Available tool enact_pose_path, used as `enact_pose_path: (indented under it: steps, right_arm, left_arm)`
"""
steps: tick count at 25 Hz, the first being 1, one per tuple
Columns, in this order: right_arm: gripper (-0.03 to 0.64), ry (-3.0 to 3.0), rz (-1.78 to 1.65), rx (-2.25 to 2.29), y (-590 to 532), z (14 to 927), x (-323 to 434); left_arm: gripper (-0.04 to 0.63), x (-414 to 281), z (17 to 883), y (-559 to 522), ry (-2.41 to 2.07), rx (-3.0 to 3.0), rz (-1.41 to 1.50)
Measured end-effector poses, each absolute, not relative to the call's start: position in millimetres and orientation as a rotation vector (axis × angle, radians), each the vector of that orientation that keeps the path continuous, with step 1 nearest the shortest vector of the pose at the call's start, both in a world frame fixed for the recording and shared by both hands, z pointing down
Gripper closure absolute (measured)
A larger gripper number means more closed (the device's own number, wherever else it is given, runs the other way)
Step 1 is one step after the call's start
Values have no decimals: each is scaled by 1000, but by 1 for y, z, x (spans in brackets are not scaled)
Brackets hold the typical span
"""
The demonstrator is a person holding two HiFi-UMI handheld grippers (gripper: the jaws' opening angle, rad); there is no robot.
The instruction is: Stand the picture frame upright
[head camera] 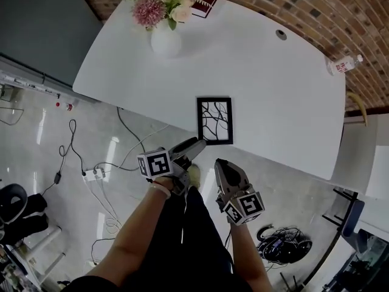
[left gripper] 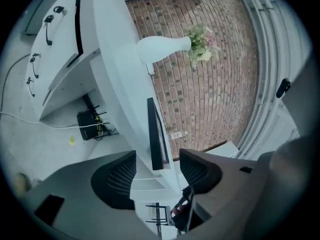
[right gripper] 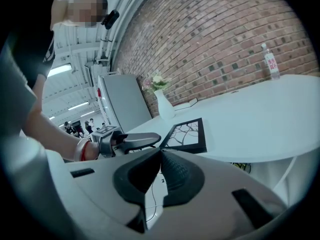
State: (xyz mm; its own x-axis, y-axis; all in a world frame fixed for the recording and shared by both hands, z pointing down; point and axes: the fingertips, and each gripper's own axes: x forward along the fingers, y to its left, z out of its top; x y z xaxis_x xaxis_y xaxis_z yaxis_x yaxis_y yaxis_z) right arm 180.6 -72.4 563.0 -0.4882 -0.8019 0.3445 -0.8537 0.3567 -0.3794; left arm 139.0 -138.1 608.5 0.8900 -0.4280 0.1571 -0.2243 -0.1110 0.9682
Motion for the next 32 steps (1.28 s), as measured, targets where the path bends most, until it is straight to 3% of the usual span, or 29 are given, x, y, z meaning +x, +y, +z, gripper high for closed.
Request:
enact_pose_path:
  steps: [5,9,12,13,20,32]
  right_arm:
    - [612,-2519,792,1512,-78,568,183]
    - [612,-2519,815,1509,-80,574,185]
    - [612,-2520,819,1506,-79,576,186]
    - [612,-2520,820,1506,-78,576,186]
    - [612,-2516,821,1519,-77,576,190]
    - [612,-2487,854,1593,-92,568,199]
  left_arm:
    - [331,146,614,-142,-467,1655,-190]
    - [399,153,618,-143,-438,1634,-178]
    - [403,159,618,-143,-417,1617,-189]
    - [461,159,618,-143,-422,1614,-190]
    - [508,157,615,-141,-424,1609,-205]
    - [520,137,604,-126,-418,1557,-267]
